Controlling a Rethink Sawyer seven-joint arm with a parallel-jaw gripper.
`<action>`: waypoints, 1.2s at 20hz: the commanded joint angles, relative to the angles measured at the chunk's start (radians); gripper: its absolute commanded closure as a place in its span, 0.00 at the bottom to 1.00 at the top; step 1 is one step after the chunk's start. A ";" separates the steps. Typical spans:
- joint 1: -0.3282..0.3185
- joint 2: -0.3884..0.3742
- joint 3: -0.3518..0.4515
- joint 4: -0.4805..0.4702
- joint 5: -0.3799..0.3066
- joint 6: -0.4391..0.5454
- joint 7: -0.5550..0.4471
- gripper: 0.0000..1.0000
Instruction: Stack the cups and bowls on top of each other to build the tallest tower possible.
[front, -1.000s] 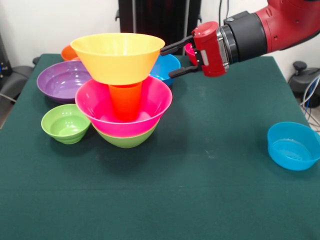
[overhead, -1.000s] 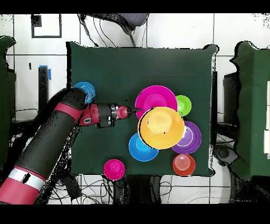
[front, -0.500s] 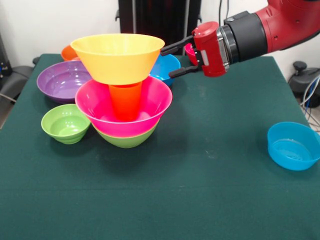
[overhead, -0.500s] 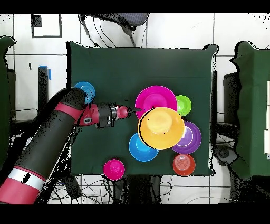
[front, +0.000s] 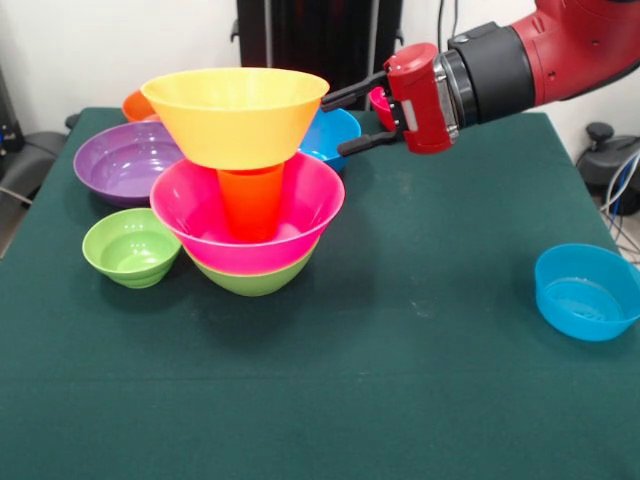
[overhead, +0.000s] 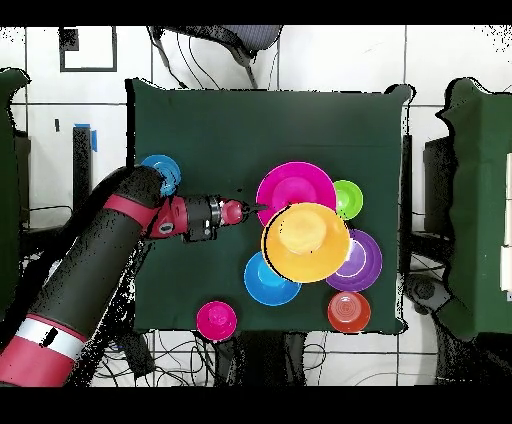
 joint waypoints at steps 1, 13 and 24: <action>-0.005 0.009 0.091 -0.058 -0.010 0.006 0.037 0.00; 0.001 0.018 0.113 -0.095 0.037 0.050 0.070 0.00; 0.010 0.017 0.126 -0.124 0.049 0.098 0.053 0.00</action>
